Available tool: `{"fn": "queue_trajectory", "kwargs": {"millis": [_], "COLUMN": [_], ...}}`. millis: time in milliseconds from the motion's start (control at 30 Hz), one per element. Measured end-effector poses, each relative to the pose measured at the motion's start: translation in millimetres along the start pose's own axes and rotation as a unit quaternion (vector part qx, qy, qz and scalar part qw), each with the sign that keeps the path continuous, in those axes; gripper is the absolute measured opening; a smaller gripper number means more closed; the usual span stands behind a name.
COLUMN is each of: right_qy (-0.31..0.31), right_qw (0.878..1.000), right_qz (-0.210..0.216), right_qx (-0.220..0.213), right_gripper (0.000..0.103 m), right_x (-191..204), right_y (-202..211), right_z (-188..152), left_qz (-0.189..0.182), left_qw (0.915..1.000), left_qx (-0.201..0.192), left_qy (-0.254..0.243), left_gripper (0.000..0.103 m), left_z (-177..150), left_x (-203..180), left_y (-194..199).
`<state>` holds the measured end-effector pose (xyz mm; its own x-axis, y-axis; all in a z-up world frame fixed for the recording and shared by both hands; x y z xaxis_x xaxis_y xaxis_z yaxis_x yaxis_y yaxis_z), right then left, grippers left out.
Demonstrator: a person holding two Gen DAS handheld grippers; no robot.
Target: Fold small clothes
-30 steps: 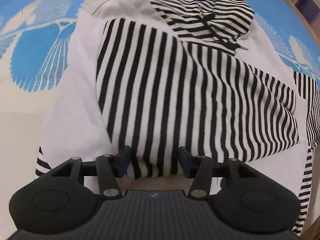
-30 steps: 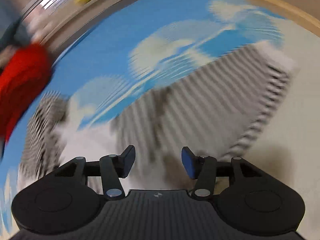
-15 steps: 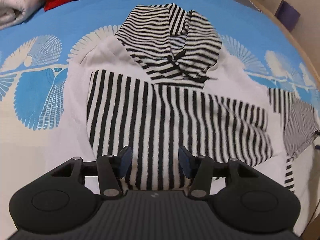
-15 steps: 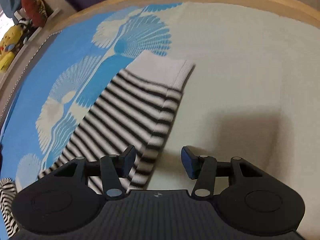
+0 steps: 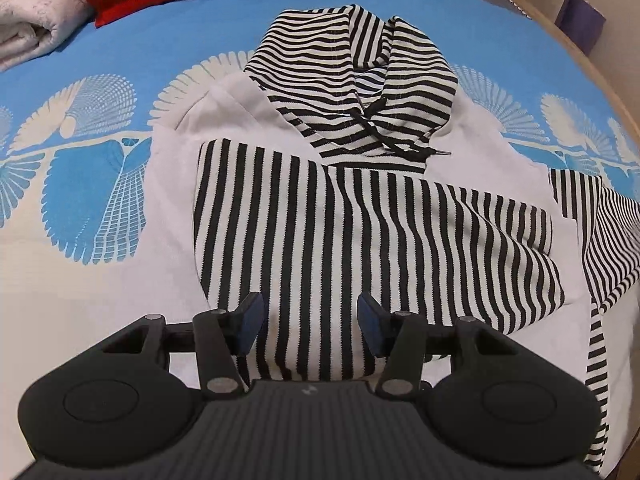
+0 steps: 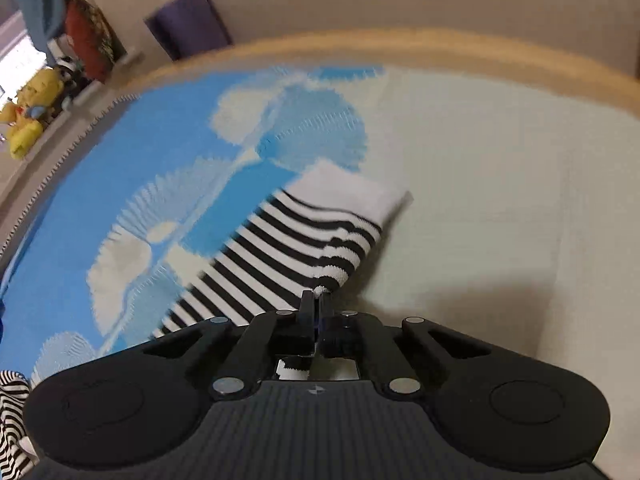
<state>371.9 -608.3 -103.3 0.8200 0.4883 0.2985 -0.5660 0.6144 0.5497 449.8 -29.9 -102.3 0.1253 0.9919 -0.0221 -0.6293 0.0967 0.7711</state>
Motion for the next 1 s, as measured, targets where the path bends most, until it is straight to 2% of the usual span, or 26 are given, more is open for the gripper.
{"fn": "queue_trajectory", "kwargs": {"millis": [67,133,167,200,233,267,333,400,433,467,500,533,567,633,667,700,733,767,833,933,1000], "right_qy": [0.008,0.049,0.090,0.140,0.192,0.237,0.285,0.320,0.341,0.367,0.391,0.419,0.454,0.508,0.530,0.538,0.537,0.527,0.484,0.405,0.368], "right_qw": [1.000,0.998,0.993,0.982,0.965,0.944,0.901,0.855,0.830,0.799,0.771,0.738,0.697,0.651,0.636,0.634,0.642,0.657,0.703,0.790,0.831], "right_qz": [0.005,0.012,0.031,0.065,0.114,0.172,0.286,0.393,0.436,0.476,0.503,0.524,0.539,0.535,0.526,0.519,0.511,0.501,0.479,0.415,0.369], "right_qx": [-0.017,-0.047,-0.075,-0.106,-0.135,-0.154,-0.156,-0.108,-0.071,-0.022,0.024,0.077,0.129,0.177,0.193,0.197,0.199,0.201,0.207,0.199,0.193], "right_gripper": [0.000,0.000,0.000,0.000,0.000,0.000,0.000,0.001,0.001,0.001,0.002,0.003,0.004,0.016,0.017,0.018,0.021,0.022,0.025,0.034,0.035], "right_x": [14,35,56,82,114,145,194,229,241,249,253,253,248,236,229,227,226,228,235,239,233], "right_y": [13,30,45,63,87,112,162,204,220,237,249,259,269,277,276,272,266,258,237,193,166], "right_z": [7,13,16,15,9,-2,-36,-86,-115,-151,-182,-212,-244,-278,-289,-291,-288,-282,-259,-218,-199], "left_qz": [-0.001,0.000,0.001,0.005,0.009,0.015,0.029,0.047,0.057,0.064,0.070,0.073,0.074,0.070,0.067,0.063,0.057,0.051,0.042,0.031,0.027], "left_qw": [1.0000,1.0000,0.9999,0.9998,0.9995,0.9990,0.9970,0.9936,0.9915,0.9895,0.9870,0.9849,0.9829,0.9806,0.9806,0.9811,0.9822,0.9833,0.9852,0.9876,0.9889], "left_qx": [-0.002,-0.004,-0.005,-0.007,-0.010,-0.012,-0.018,-0.024,-0.024,-0.024,-0.023,-0.021,-0.018,-0.012,-0.009,-0.006,-0.004,-0.003,-0.002,0.000,0.003], "left_qy": [0.001,0.006,0.010,0.019,0.029,0.041,0.070,0.100,0.115,0.128,0.143,0.156,0.168,0.183,0.184,0.183,0.179,0.175,0.166,0.154,0.146], "left_gripper": [0.057,0.057,0.057,0.057,0.057,0.057,0.057,0.057,0.057,0.057,0.057,0.057,0.057,0.057,0.057,0.057,0.057,0.057,0.057,0.057,0.057], "left_z": [1,3,4,7,9,12,19,24,26,27,27,27,28,26,26,25,25,24,22,21,19], "left_x": [2,5,8,13,19,26,44,66,77,86,96,104,111,116,116,114,111,107,97,82,75], "left_y": [2,3,4,5,6,7,9,11,12,12,12,11,10,8,7,6,5,4,4,2,-1]}}
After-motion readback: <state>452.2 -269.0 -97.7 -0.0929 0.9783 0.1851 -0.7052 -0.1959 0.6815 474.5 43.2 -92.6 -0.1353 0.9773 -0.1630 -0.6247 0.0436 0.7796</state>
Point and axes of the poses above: each gripper's, at about its wrist camera, not at the fingertips, and y roughly against the way its jaws point, x to its left, z to its top, the point moved 7 cm from there along -y, roughly the way its jaws point, and after that the axes turned 15 degrees about -x, right-handed, at the moved point
